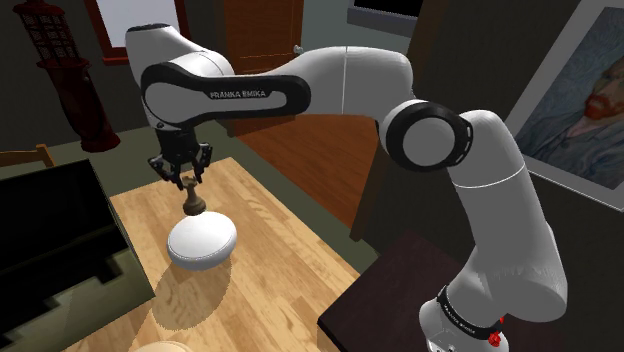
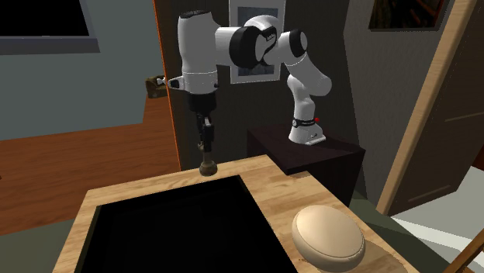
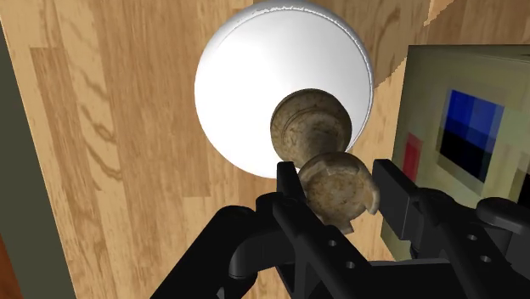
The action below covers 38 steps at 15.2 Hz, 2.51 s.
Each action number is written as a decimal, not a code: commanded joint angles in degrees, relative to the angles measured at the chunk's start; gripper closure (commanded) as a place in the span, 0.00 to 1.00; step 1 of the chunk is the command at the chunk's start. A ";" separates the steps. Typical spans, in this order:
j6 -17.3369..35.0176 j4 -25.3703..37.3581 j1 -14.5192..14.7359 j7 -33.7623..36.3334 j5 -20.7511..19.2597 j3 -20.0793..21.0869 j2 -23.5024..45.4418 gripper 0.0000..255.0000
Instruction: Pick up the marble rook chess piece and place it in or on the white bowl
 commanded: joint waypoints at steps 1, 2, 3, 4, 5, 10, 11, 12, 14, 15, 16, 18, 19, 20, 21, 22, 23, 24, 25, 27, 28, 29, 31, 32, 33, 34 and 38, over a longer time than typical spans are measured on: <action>1.70 -2.06 -0.57 0.05 0.01 0.02 -0.28 1.00; 2.47 -2.86 -0.72 0.15 -0.03 0.00 -0.28 1.00; 3.22 -3.62 -0.86 0.24 -0.07 -0.02 -0.26 1.00; 3.96 -4.35 -0.99 0.34 -0.12 -0.04 -0.21 1.00; 4.68 -5.05 -1.11 0.43 -0.17 -0.07 -0.15 1.00; 8.12 -8.07 -1.55 0.88 -0.53 -0.28 0.41 1.00; 8.77 -8.60 -1.61 0.97 -0.61 -0.33 0.56 1.00; 9.42 -9.10 -1.67 1.05 -0.70 -0.39 0.74 1.00; 10.68 -10.03 -1.76 1.23 -0.89 -0.51 1.12 1.00; 11.30 -10.46 -1.80 1.31 -0.99 -0.58 1.33 1.00; 11.91 -10.87 -1.83 1.40 -1.10 -0.65 1.56 1.00; 13.10 -11.62 -1.87 1.57 -1.32 -0.81 2.04 1.00; 13.71 -11.98 -1.88 1.66 -1.44 -0.89 2.31 1.00; 13.72 -11.99 -1.88 1.66 -1.44 -0.89 2.30 1.00; 13.71 -11.99 -1.88 1.66 -1.44 -0.89 2.31 1.00; 13.71 -11.98 -1.88 1.66 -1.44 -0.89 2.31 1.00; 13.71 -11.98 -1.88 1.66 -1.44 -0.89 2.31 1.00; 13.71 -11.98 -1.88 1.66 -1.44 -0.89 2.31 1.00; 13.71 -11.98 -1.88 1.66 -1.44 -0.89 2.31 1.00; 13.71 -11.98 -1.88 1.66 -1.44 -0.89 2.31 1.00; 13.71 -11.99 -1.88 1.66 -1.44 -0.89 2.31 0.00; 13.71 -11.99 -1.88 1.66 -1.44 -0.89 2.31 0.00; 13.71 -11.99 -1.88 1.66 -1.44 -0.89 2.31 0.00; 13.71 -11.99 -1.88 1.66 -1.44 -0.89 2.31 0.00; 13.71 -11.99 -1.88 1.66 -1.44 -0.89 2.31 0.00; 12.22 -11.05 -1.82 1.45 -1.16 -0.70 1.70 0.00; 7.78 -7.69 -1.43 0.87 -0.50 -0.28 0.43 0.00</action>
